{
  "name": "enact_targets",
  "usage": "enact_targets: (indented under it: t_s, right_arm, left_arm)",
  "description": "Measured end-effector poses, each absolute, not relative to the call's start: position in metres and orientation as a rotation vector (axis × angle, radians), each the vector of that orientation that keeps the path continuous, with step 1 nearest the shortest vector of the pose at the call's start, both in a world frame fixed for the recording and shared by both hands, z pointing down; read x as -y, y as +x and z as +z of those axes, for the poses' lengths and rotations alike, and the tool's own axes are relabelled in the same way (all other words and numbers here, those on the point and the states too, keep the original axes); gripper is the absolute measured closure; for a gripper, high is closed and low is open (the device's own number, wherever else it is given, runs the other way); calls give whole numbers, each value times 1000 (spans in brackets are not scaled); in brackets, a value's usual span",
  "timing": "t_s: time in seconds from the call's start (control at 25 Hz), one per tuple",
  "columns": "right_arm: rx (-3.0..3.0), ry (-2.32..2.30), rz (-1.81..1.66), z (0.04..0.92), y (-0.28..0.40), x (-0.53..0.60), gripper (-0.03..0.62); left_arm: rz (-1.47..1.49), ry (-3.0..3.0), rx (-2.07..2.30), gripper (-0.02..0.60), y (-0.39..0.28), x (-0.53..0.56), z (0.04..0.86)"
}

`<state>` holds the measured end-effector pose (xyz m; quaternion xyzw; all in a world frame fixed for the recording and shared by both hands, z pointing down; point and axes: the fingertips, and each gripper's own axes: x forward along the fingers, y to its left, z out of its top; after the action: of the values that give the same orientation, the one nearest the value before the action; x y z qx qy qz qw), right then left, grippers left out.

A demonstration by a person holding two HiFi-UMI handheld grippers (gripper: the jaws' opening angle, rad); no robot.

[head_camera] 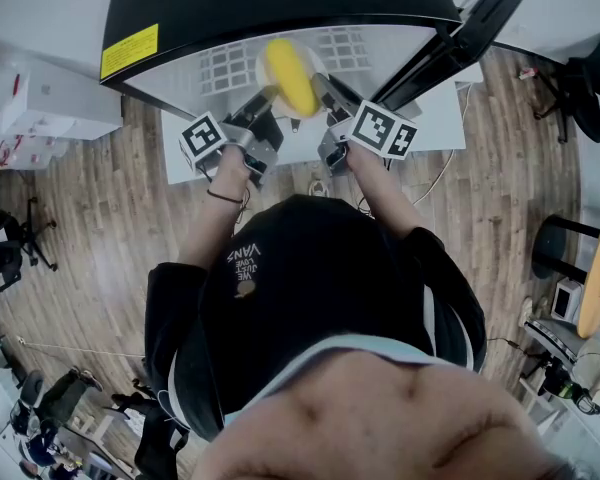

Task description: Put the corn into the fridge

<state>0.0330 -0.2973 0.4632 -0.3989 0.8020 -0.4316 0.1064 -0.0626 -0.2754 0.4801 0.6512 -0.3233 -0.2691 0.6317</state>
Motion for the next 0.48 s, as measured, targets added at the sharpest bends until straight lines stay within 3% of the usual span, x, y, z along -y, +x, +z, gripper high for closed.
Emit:
enact_targets:
  t_s: [0.48]
  right_arm:
    - [-2459, -1246, -1101, 453, 42, 290, 453]
  left_arm:
    - [-638, 1465, 742, 549, -63, 277, 479]
